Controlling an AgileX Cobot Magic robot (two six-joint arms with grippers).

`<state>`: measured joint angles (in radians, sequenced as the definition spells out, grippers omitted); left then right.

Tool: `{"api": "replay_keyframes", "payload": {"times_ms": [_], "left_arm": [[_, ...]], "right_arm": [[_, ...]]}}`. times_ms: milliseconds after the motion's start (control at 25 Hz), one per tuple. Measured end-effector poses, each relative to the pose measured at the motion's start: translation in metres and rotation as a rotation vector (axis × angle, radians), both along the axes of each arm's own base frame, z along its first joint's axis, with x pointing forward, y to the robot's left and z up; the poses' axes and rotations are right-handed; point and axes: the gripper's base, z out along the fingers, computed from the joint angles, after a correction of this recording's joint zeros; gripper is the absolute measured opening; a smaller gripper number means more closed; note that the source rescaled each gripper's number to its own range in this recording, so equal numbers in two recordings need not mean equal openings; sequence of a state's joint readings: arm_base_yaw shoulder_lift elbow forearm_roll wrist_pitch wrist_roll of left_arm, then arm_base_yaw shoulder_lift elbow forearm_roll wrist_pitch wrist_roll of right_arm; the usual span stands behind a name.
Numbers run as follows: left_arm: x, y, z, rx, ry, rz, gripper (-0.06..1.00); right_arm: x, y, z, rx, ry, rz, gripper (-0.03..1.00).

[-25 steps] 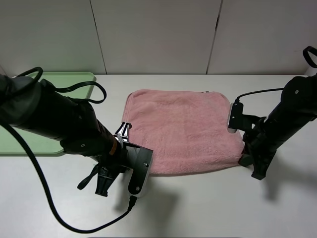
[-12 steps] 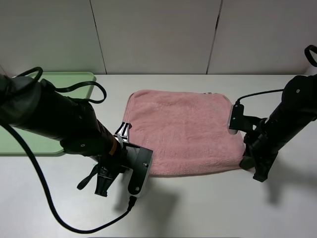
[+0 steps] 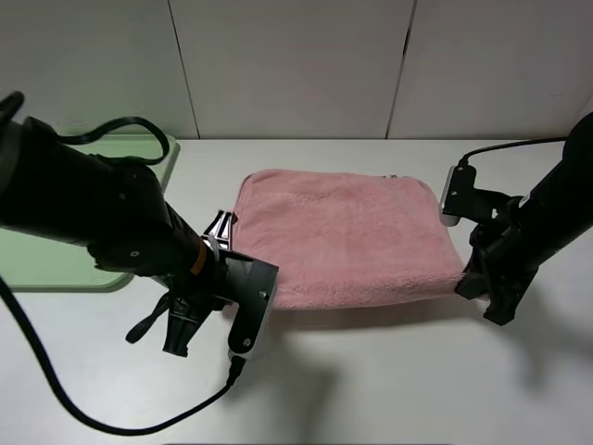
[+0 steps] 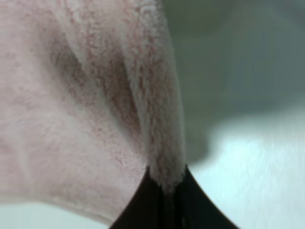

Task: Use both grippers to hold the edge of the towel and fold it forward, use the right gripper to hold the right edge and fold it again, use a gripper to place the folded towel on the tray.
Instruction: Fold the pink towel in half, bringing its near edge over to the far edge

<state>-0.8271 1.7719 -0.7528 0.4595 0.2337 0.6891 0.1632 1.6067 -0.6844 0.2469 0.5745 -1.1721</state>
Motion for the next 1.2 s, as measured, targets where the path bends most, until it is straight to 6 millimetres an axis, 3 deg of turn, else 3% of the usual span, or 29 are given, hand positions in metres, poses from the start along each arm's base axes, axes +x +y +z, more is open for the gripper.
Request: {"api": "replay_keyframes", "payload": {"times_ms": [520,720,1200], "left_arm": [[-0.008,0.017,0.054,-0.023,-0.066,0.108,0.0],[-0.023,0.014,0.073,-0.03,-0.104,0.079,0.0],[-0.057,-0.002,0.08,0.031,-0.158,0.071,0.0]], "right_arm": [[-0.021,0.002,0.044,0.066,-0.033,-0.069,0.0],[-0.032,0.001,0.064,0.087,-0.076,-0.089,0.0],[-0.064,-0.003,0.101,0.122,-0.134,-0.104,0.0]]}}
